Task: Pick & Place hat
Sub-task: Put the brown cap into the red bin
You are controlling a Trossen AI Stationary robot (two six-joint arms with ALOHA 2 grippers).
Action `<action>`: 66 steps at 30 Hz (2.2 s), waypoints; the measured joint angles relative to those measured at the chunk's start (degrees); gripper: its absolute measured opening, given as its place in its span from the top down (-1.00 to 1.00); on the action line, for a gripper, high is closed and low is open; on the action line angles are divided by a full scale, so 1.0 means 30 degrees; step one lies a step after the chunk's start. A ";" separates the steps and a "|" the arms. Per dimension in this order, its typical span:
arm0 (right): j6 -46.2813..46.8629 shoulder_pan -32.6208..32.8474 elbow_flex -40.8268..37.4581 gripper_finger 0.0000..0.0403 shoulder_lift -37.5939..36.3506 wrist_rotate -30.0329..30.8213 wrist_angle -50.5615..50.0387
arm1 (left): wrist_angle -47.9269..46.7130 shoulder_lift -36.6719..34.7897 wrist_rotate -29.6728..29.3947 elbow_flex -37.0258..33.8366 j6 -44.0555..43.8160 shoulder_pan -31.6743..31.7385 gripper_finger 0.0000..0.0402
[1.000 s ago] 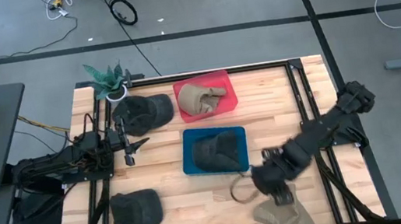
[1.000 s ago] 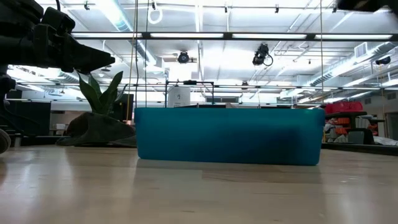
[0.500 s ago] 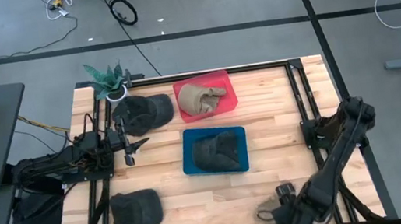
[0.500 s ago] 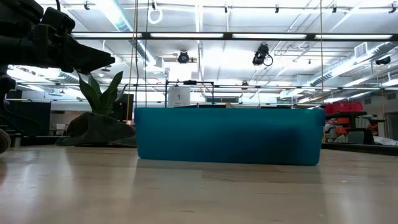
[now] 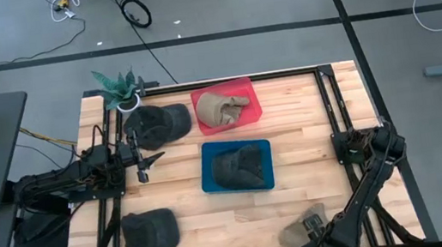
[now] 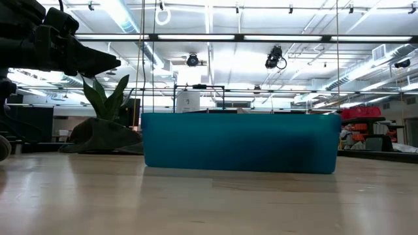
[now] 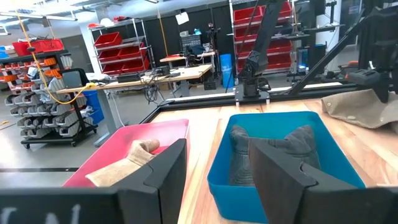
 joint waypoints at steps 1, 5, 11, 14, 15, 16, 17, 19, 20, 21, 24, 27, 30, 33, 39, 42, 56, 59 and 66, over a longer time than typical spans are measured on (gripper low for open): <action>0.0000 -0.0079 0.0000 0.27 -0.0087 -0.0029 0.0000 | -0.0007 0.0000 0.0000 -0.0007 0.0004 0.0000 0.12; -0.0451 -0.0351 -0.0044 0.89 -0.0761 0.0053 -0.0118 | -0.0007 0.0004 0.0000 -0.0007 0.0000 0.0000 0.12; -0.0726 -0.1156 -0.0051 0.97 -0.2477 0.1848 -0.0138 | 0.0000 0.0007 0.0000 0.0000 0.0007 -0.0007 0.12; -0.0774 -0.1910 -0.0044 0.96 -0.3631 0.4280 -0.0113 | -0.0007 0.0000 0.0001 -0.0007 0.0005 -0.0004 0.12; -0.0811 -0.2193 -0.0044 0.96 -0.4065 0.5229 -0.0109 | -0.0001 0.0000 0.0000 -0.0004 0.0001 0.0000 0.12; -0.0819 -0.2483 -0.0044 0.96 -0.4507 0.6210 -0.0097 | 0.0000 0.0000 0.0000 -0.0002 0.0005 -0.0004 0.12; -0.0936 -0.2796 -0.0044 0.96 -0.4979 0.7183 -0.0028 | -0.0003 0.0000 0.0000 -0.0007 0.0007 0.0000 0.12; -0.1801 -0.3425 -0.0044 0.97 -0.5907 0.8984 0.0368 | -0.0007 0.0000 0.0007 -0.0007 0.0004 -0.0004 0.12; -0.2391 -0.3740 -0.0044 0.97 -0.6325 0.9648 0.0736 | 0.0000 0.0000 0.0000 -0.0007 0.0007 -0.0007 0.12; -0.3172 -0.4086 -0.0044 0.97 -0.6766 1.0251 0.1184 | -0.0004 0.0000 0.0000 0.0000 0.0000 -0.0004 0.12; -0.5051 -0.5139 -0.0044 0.97 -0.7792 1.1854 0.2639 | -0.0004 0.0000 0.0000 -0.0003 0.0000 -0.0007 0.12; -0.6947 -0.6168 -0.0044 0.97 -0.8368 1.4521 0.4403 | -0.0007 0.0005 0.0000 -0.0007 0.0000 -0.0005 0.12; -0.6897 -0.7360 -0.0037 0.97 -0.8488 1.8447 0.6654 | -0.0007 0.0007 0.0000 -0.0007 0.0007 -0.0007 0.12; -0.5816 -0.9087 -0.0036 0.97 -0.8488 2.0132 0.7721 | -0.0007 0.0005 -0.0005 0.0000 0.0005 -0.0007 0.12; -0.2639 -1.3414 -0.0049 0.97 -0.8481 1.9782 0.7131 | -0.0007 0.0003 0.0004 -0.0004 0.0003 -0.0003 0.12; -0.1605 -1.5336 -0.0844 0.97 -0.8481 1.8884 0.7836 | -0.0007 0.0002 0.0002 0.0000 0.0001 -0.0006 0.12; -0.2528 -2.2572 -0.5906 0.98 -0.8107 1.2492 1.7868 | -0.0007 0.0000 0.0000 -0.0005 0.0000 -0.0004 0.12; -0.2205 -2.3703 -0.6582 0.98 -0.7734 1.0930 1.9700 | -0.0007 0.0000 -0.0007 -0.0001 0.0000 0.0000 0.12; -0.1727 -2.4922 -0.6914 0.98 -0.6196 0.9098 2.0189 | 0.0013 0.0000 0.0000 -0.0005 0.0000 -0.0005 0.12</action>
